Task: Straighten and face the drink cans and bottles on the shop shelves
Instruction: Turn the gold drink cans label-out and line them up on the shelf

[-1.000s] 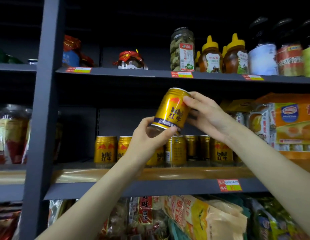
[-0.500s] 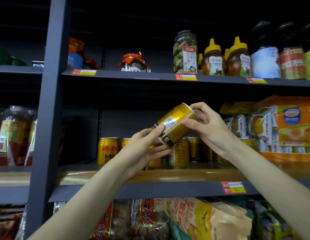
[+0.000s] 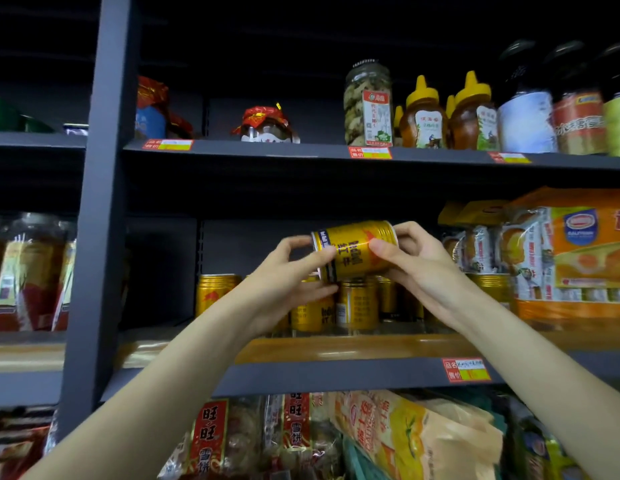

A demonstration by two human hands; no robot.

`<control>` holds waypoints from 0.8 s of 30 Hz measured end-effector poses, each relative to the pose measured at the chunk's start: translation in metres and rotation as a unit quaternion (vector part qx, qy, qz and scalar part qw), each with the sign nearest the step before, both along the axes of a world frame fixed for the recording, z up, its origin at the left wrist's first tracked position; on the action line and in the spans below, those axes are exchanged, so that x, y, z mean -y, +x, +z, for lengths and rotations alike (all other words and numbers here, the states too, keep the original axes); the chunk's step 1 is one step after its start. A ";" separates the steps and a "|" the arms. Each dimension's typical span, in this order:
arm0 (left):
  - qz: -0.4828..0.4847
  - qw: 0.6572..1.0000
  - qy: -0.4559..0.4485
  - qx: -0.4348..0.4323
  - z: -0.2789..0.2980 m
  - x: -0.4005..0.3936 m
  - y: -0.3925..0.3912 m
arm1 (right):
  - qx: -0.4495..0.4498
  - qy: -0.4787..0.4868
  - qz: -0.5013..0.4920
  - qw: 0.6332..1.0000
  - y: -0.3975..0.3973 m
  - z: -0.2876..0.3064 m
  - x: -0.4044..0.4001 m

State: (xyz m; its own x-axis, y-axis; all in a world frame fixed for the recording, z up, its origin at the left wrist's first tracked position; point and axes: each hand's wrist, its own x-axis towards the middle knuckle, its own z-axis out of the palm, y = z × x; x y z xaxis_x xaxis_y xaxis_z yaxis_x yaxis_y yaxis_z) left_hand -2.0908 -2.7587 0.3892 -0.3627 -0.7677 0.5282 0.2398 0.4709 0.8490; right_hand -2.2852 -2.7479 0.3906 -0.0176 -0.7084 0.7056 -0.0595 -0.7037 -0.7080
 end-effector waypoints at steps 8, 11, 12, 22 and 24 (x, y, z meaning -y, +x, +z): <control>0.149 0.965 -0.212 -0.029 -0.003 -0.007 -0.002 | -0.013 0.035 0.089 0.995 -0.005 0.002 -0.003; 0.215 0.890 -0.400 0.019 -0.006 -0.009 -0.006 | 0.075 0.101 0.167 0.978 -0.002 -0.002 -0.003; 0.206 0.881 -0.424 0.031 -0.007 -0.010 -0.008 | 0.098 0.110 0.181 0.972 -0.001 -0.003 -0.003; 0.186 0.874 -0.447 0.045 -0.007 -0.010 -0.014 | 0.144 0.143 0.258 0.945 -0.002 -0.004 -0.009; 0.179 0.879 -0.437 0.071 -0.008 -0.008 -0.013 | 0.157 0.109 0.261 0.946 -0.005 -0.005 -0.007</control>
State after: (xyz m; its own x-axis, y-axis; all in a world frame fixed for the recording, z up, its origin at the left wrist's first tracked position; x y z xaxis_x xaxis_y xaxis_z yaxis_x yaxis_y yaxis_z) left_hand -2.1040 -2.7509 0.3814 -0.2905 -0.1691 0.9418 -0.1349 0.9817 0.1346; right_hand -2.2901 -2.7412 0.3852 0.1904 -0.8070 0.5590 0.4933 -0.4136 -0.7652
